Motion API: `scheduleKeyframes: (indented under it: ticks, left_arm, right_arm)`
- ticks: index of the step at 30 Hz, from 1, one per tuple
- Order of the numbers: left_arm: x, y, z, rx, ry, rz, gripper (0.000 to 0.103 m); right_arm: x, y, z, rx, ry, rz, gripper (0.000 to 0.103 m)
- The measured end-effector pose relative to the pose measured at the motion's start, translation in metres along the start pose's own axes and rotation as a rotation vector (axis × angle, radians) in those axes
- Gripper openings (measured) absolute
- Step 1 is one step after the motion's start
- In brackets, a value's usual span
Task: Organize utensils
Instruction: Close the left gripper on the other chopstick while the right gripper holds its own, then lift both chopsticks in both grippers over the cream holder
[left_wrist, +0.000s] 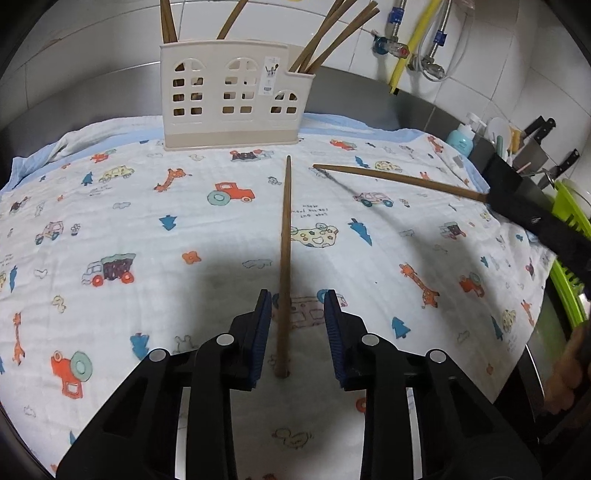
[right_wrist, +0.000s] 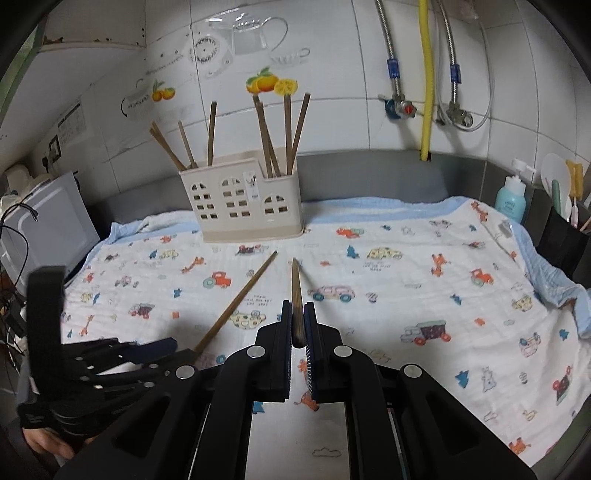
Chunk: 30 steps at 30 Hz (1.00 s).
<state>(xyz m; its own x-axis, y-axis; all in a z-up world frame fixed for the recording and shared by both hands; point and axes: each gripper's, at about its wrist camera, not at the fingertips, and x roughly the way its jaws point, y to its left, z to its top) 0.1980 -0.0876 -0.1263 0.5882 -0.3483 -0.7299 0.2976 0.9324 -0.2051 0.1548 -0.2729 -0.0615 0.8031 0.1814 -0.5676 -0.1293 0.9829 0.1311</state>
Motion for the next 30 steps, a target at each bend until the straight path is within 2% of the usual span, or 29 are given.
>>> scheduleKeyframes:
  ticks: [5,9,17,20,25,30]
  left_arm:
    - [0.010,0.000,-0.002,0.006,0.023,0.022,0.026]
    - [0.019,0.004,-0.005,-0.005,0.042,0.033,0.018]
    - [0.022,0.000,-0.003,0.033,0.046,0.082,0.009]
    - [0.021,0.002,0.000,0.022,0.059,0.066,0.006]
    - [-0.001,0.004,0.008,0.017,0.009,0.033,0.006]
    - [-0.039,0.003,0.028,0.044,-0.104,0.011,0.006]
  right_arm:
    - [-0.005,0.000,0.003,-0.009,-0.011,0.002,0.006]
    - [-0.007,0.002,0.008,-0.016,-0.021,0.007,0.007]
    - [-0.013,0.009,0.023,-0.039,-0.043,0.017,0.007]
    - [-0.017,0.014,0.029,-0.063,-0.053,0.016,0.007]
    - [-0.025,0.021,0.046,-0.101,-0.073,0.021,0.007]
    - [-0.031,0.022,0.068,-0.103,-0.077,0.067,0.007]
